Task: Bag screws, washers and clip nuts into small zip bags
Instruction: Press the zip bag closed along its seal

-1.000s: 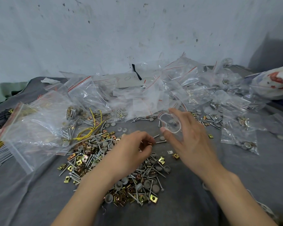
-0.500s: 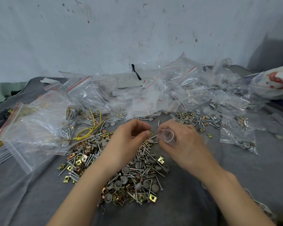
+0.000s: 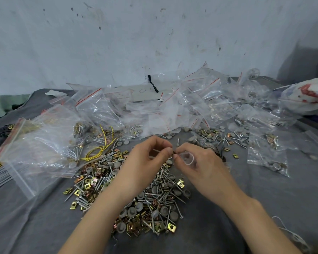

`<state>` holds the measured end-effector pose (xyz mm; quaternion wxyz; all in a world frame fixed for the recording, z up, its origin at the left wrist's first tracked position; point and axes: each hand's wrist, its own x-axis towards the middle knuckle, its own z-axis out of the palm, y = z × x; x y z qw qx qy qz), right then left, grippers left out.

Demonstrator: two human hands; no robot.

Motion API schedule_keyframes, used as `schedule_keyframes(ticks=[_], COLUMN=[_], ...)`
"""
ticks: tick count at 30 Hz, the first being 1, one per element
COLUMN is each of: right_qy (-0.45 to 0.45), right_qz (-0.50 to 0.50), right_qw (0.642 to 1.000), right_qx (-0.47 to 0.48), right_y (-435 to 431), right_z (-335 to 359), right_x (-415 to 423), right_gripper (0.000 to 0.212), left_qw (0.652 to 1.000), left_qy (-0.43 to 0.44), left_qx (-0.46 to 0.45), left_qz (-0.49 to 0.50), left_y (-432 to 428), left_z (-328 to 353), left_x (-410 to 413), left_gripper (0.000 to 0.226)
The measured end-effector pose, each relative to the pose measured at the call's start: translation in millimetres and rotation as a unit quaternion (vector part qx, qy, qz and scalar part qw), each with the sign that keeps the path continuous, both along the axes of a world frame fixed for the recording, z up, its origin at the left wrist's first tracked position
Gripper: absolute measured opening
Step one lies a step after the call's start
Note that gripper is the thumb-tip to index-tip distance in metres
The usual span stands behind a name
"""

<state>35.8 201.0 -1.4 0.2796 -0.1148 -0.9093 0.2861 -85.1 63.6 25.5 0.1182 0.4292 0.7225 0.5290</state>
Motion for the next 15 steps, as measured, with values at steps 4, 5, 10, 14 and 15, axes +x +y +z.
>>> schedule_keyframes(ticks=[4, 5, 10, 14, 15], right_qy=[0.004, 0.003, -0.003, -0.011, -0.012], right_qz=[0.013, 0.012, 0.009, -0.005, -0.006], right_qw=[1.000, 1.000, 1.000, 1.000, 1.000], right_qx=[-0.016, -0.015, -0.014, -0.005, -0.010], right_y=[-0.9, -1.1, -1.9, -1.9, -1.5], right_z=[1.0, 1.8, 3.2, 1.5, 1.5], right_x=[-1.3, -1.6, -1.5, -2.1, -1.9], right_gripper=[0.016, 0.016, 0.017, 0.018, 0.019], left_qw=[1.000, 1.000, 0.999, 0.999, 0.999], left_qy=[0.006, 0.004, -0.024, -0.015, -0.011], left_qx=[0.008, 0.009, 0.019, 0.020, 0.021], left_qz=[0.019, 0.022, 0.021, 0.022, 0.023], left_y=[2.6, 3.4, 4.9, 5.6, 5.9], left_z=[-3.0, -2.9, -0.9, -1.3, -1.3], left_x=[2.4, 3.0, 5.7, 6.0, 6.5], left_gripper=[0.007, 0.008, 0.012, 0.015, 0.016])
